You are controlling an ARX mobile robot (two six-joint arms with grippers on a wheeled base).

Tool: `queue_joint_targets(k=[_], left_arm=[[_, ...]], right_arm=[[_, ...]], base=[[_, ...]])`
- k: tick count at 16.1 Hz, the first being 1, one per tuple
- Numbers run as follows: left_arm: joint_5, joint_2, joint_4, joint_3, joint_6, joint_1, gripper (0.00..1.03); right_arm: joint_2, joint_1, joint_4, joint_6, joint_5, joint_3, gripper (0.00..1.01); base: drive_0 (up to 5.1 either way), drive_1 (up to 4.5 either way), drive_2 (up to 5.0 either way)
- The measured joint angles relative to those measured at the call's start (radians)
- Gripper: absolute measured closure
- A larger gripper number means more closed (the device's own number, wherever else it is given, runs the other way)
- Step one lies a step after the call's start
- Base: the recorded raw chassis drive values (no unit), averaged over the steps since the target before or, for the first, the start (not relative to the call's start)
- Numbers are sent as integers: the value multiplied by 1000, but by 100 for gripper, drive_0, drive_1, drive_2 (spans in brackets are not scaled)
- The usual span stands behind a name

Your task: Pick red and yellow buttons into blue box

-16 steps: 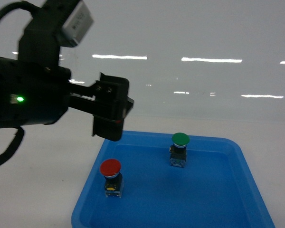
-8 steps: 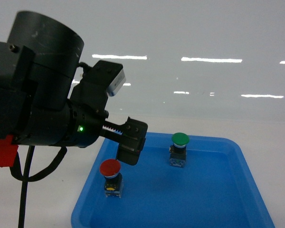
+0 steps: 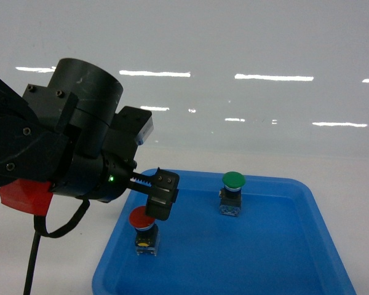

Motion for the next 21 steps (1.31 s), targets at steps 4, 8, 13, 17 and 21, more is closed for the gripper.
queue_joint_targets(k=[4,8,13,17,21], left_arm=[[-17,5,-25,-41,-89,-70,5],[-27,-6,-5,-102,-114,-97,5],[-12,21,12,-105,-143,-116,29],[-11,22,17,-105,-145,-120,44],[-9,22,19,-105,-146,-120,57]], right_arm=[[0,0,0,0,0,0,60],[0,0,0,0,0,0,60],[0,0,0,0,0,0,60],[0,0,0,0,0,0,60],[0,0,0,0,0,0,60]], base=[[0,0,0],[0,0,0],[0,0,0],[0,0,0],[0,0,0]])
